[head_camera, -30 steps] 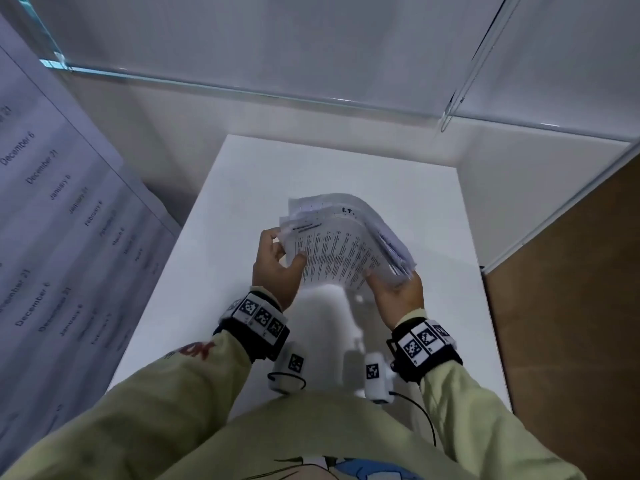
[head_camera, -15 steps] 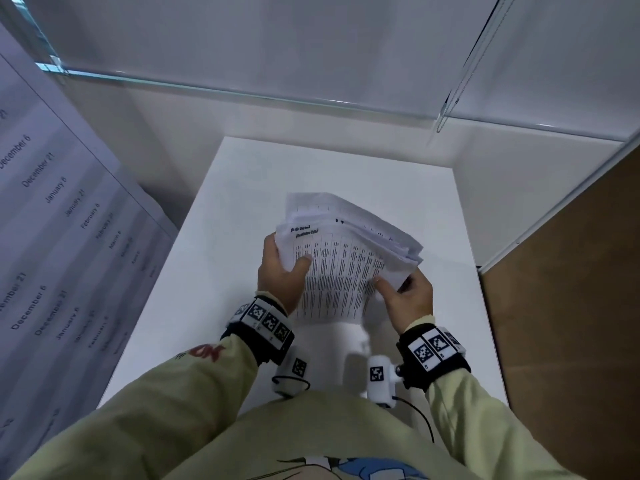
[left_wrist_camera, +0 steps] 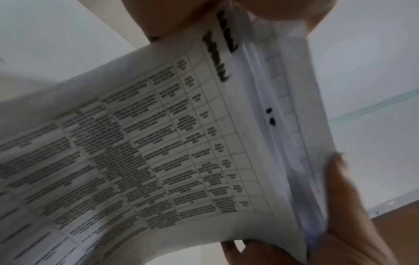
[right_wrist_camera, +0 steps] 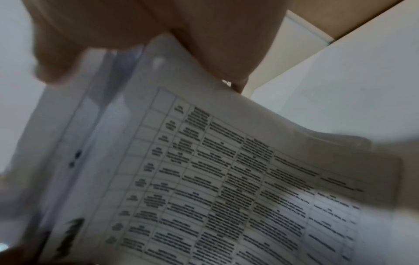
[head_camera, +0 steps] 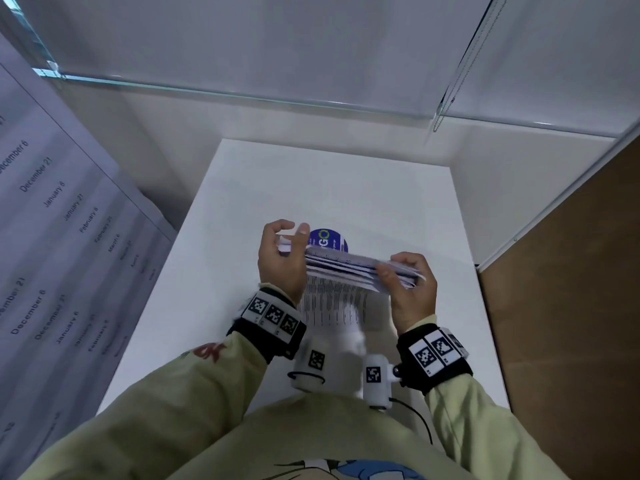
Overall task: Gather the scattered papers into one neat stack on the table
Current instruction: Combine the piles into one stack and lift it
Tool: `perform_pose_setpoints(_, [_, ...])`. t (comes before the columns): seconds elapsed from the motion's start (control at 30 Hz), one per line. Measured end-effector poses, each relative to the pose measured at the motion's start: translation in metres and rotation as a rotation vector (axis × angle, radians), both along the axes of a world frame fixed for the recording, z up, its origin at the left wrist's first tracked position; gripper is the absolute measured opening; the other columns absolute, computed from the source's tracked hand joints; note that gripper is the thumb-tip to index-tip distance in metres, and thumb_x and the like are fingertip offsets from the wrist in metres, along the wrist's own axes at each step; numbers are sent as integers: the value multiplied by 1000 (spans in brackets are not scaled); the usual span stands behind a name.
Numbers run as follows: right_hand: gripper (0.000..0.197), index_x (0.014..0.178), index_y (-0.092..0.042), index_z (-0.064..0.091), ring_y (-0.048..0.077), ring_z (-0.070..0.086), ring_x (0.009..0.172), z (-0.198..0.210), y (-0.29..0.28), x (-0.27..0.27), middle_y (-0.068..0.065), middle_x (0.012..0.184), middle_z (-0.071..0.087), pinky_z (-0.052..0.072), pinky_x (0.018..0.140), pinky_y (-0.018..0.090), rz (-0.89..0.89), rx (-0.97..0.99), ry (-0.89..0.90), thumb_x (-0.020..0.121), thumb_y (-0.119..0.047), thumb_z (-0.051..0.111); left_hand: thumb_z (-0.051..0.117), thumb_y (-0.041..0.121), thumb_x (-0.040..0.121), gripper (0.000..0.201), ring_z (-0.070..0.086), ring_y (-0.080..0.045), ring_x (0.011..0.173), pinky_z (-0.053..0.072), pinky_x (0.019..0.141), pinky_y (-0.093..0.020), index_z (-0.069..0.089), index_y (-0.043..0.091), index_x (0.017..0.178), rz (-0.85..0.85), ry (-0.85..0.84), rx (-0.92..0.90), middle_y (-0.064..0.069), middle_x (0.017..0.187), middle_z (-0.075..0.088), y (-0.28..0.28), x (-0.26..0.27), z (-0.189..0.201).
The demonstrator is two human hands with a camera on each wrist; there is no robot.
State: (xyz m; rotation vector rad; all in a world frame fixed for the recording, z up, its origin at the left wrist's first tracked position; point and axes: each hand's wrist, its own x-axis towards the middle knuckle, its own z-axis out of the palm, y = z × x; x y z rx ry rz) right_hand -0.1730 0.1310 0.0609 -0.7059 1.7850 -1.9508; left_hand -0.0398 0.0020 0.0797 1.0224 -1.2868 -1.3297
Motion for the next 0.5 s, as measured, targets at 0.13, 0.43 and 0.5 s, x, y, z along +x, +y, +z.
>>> perform_pose_setpoints(0.13, [63, 98, -21, 57, 10, 63, 81, 0, -8, 1, 8, 93, 61, 52, 72, 25, -48, 40, -9, 54, -55, 87, 60, 57, 74, 51, 62, -12, 88, 51, 78, -31, 54, 20, 107, 2, -58, 67, -3, 100, 64, -3, -8, 2])
perform_pose_setpoints(0.43, [41, 110, -19, 47, 8, 53, 59, 13, -17, -18, -3, 86, 59, 48, 56, 30, 11, 345, 232, 80, 6, 56, 68, 13, 67, 84, 53, -25, 108, 48, 84, -33, 27, 36, 137, -178, -427, -71, -6, 127, 44, -13, -1, 8])
perform_pose_setpoints(0.5, [37, 108, -20, 47, 13, 49, 55, 23, -14, -22, -2, 80, 57, 45, 51, 28, 81, 377, 282, 82, 7, 51, 75, 23, 60, 103, 41, -27, 120, 38, 93, -40, 18, 41, 143, -120, -647, -217, -7, 139, 30, -16, 8, 18])
